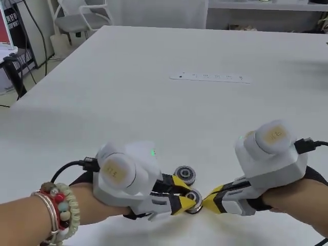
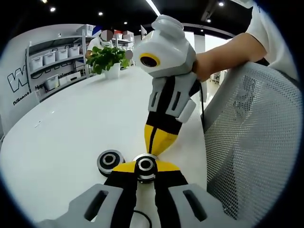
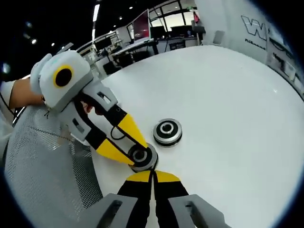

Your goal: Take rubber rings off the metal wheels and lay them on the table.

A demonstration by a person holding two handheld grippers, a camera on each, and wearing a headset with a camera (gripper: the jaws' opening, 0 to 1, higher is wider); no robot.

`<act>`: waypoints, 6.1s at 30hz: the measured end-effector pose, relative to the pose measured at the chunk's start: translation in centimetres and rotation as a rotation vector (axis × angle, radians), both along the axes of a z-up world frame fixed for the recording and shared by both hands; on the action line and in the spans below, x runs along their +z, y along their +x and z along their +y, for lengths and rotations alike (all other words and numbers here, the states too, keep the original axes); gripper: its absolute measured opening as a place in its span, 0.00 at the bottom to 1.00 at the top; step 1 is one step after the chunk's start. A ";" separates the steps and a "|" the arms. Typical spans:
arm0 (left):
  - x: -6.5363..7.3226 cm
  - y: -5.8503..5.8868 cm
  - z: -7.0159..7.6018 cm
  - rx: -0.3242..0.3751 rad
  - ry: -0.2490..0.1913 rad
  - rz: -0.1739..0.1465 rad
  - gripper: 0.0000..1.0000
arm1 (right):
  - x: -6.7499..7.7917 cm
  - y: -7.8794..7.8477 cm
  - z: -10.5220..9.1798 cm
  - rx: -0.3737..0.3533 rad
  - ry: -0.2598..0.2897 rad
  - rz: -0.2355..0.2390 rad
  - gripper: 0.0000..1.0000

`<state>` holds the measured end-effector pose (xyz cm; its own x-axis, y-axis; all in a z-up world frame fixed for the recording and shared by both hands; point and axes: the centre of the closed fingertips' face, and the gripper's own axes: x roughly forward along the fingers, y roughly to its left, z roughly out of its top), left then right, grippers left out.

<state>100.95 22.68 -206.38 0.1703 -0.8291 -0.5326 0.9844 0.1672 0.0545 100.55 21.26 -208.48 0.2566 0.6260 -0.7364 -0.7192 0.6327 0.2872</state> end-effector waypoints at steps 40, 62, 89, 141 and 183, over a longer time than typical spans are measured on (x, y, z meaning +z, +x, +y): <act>0.0 -0.1 -0.1 -0.006 0.010 -0.005 0.08 | 2.0 0.4 0.9 -0.098 0.119 0.080 0.00; 0.0 -0.1 -0.2 0.003 0.007 0.008 0.08 | 1.5 0.1 0.5 -0.121 0.115 0.115 0.00; 3.2 -1.0 -0.5 -0.060 -0.007 0.027 0.37 | 1.7 0.1 0.6 -0.131 0.126 0.121 0.00; 7.6 -1.0 14.3 0.295 -0.028 -0.007 0.80 | 6.8 2.1 -0.4 -0.246 0.294 0.025 0.00; 4.7 -2.3 14.3 0.323 0.056 0.047 0.78 | 12.6 2.2 4.5 -0.186 0.496 -0.134 0.00</act>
<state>98.70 37.01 -201.67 0.3933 -0.7059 -0.5891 0.8828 0.4689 0.0276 102.74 25.78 -195.84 0.4677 0.8248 -0.3179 -0.6587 0.5650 0.4968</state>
